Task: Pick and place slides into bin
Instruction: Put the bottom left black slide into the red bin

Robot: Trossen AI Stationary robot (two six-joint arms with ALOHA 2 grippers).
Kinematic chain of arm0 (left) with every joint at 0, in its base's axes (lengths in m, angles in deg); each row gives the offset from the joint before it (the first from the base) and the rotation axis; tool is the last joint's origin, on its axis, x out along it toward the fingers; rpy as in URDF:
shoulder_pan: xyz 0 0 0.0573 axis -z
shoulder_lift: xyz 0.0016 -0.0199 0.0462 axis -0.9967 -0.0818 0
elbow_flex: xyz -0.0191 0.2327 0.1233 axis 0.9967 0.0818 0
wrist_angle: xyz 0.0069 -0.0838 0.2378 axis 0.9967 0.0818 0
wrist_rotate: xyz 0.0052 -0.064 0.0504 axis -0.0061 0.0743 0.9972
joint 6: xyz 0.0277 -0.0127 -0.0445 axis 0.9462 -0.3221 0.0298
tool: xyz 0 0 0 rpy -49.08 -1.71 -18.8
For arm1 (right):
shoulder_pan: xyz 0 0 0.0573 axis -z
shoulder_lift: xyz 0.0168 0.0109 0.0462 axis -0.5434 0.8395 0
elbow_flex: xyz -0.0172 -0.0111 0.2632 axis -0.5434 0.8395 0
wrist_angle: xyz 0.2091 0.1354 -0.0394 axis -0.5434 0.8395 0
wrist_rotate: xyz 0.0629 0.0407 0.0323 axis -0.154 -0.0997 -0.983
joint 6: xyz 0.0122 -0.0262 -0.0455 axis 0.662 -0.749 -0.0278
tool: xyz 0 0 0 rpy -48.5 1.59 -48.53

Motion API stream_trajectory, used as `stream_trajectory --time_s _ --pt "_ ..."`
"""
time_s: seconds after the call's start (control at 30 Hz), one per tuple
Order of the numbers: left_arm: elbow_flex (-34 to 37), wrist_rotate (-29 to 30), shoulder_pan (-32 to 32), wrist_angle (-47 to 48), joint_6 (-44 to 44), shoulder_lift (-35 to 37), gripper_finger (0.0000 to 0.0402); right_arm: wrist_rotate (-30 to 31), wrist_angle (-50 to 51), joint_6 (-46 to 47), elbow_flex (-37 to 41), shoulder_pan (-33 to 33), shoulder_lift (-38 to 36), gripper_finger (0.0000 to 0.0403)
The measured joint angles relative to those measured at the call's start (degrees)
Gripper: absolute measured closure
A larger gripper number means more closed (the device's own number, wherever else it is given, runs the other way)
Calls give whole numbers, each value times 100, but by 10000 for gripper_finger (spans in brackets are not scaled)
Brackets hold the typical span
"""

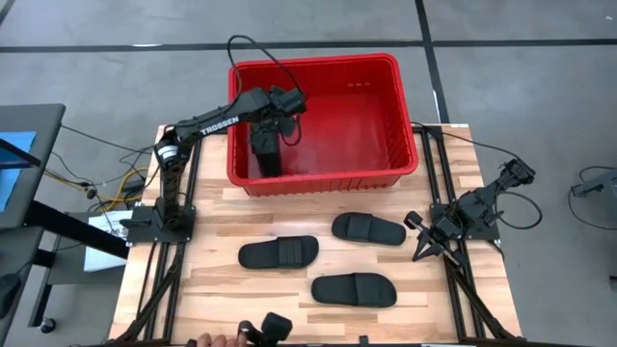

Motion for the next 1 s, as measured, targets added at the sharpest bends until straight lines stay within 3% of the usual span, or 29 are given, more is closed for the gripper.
stream_trajectory --time_s 0.53,1.0 --pt "29 -245 -202 -307 -142 -4 363 -1 0 0 0 0 1 403" --pt "29 -729 -456 -341 -396 -4 359 1 0 0 1 0 0 403"
